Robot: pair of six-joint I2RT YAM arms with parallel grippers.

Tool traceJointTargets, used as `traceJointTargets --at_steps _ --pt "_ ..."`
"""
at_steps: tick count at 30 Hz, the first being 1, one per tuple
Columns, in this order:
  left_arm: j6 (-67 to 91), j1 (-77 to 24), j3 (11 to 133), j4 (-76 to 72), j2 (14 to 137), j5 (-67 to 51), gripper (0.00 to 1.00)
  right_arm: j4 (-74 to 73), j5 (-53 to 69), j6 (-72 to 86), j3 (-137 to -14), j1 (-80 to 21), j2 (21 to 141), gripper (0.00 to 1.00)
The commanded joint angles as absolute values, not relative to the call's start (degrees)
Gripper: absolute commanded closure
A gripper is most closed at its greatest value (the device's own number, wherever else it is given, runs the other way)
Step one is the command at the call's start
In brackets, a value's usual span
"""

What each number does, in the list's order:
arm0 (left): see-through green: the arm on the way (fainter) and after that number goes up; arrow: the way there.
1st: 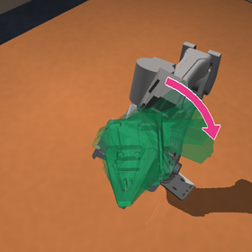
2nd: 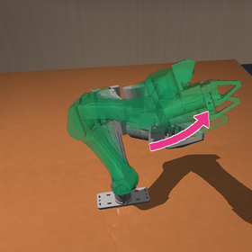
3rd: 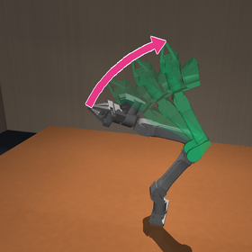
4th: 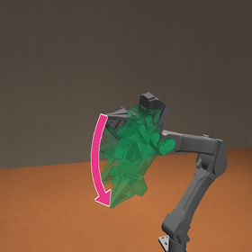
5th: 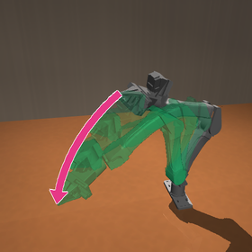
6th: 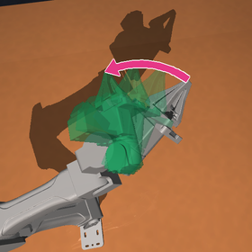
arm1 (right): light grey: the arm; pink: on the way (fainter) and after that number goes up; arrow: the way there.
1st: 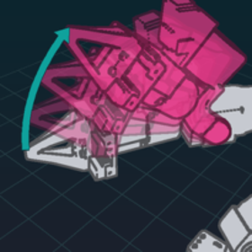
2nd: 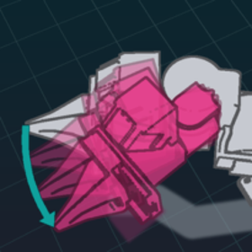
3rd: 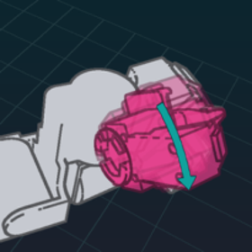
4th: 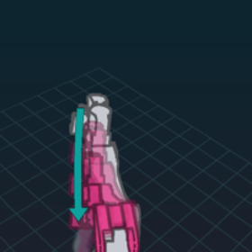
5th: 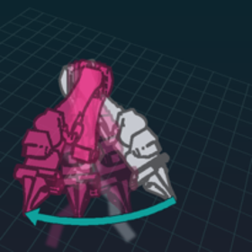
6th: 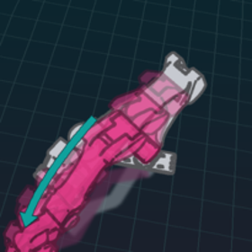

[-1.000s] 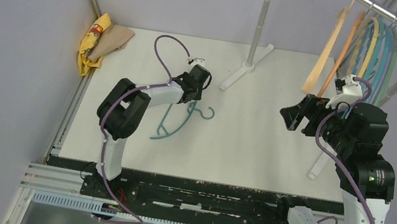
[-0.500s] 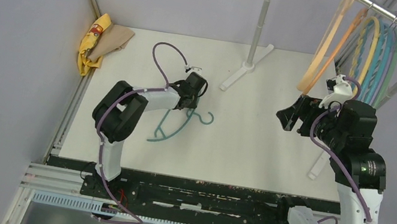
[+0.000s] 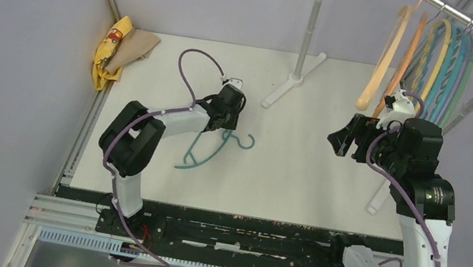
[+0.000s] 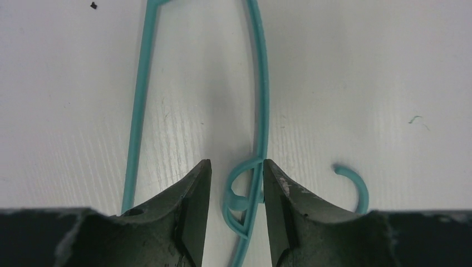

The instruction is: Organize the hangers

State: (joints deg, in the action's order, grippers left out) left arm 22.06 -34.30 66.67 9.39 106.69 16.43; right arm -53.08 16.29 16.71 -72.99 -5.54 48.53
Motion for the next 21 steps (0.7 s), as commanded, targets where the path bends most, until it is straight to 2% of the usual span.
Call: traceJointTargets --at_steps 1,21 --pt "18.63 -35.06 66.13 10.01 101.67 14.91 0.54 -49.41 16.00 16.44 -72.41 -5.79 48.08 0.12" --pt "15.71 -35.24 69.22 17.92 106.26 14.13 0.56 -49.31 15.57 16.29 -71.89 -5.80 47.64 0.12"
